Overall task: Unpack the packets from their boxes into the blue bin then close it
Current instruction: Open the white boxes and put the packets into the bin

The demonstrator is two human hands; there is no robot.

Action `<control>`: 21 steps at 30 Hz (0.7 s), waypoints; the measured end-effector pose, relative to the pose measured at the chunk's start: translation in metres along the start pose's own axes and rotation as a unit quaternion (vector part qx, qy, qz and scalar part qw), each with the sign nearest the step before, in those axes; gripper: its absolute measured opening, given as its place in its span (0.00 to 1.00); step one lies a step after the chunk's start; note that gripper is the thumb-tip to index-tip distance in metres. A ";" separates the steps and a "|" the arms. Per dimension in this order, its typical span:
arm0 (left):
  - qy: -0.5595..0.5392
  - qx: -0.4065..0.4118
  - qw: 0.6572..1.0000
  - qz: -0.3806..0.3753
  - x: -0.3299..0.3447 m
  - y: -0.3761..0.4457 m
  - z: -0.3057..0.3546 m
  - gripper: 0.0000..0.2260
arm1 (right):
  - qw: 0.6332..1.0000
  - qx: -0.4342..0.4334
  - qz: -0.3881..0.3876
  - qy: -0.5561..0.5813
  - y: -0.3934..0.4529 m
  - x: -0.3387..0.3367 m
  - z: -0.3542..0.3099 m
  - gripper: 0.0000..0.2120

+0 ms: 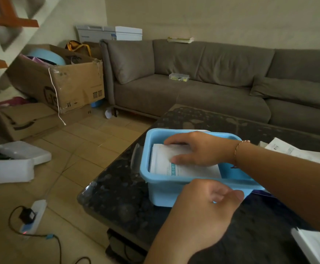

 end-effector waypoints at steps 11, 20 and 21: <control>0.043 0.015 0.999 -0.019 0.009 0.002 0.010 0.15 | 0.996 -0.020 0.087 0.011 -0.013 -0.006 -0.010 0.24; 0.129 -0.033 0.981 -0.139 0.066 0.013 0.006 0.03 | 0.914 0.070 0.392 0.078 -0.252 0.042 0.031 0.06; 0.152 -0.041 0.976 -0.149 0.074 0.015 0.005 0.02 | 0.913 0.109 0.385 0.084 -0.272 0.065 0.038 0.06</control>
Point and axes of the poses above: each hand's wrist, its own y-axis towards the middle knuckle, its own x-axis out of the palm, z = x × y, the point moved 6 cm from there along y, towards the middle knuckle, and after that the axes turned 15 degrees about -z, right-handed, at the moved point
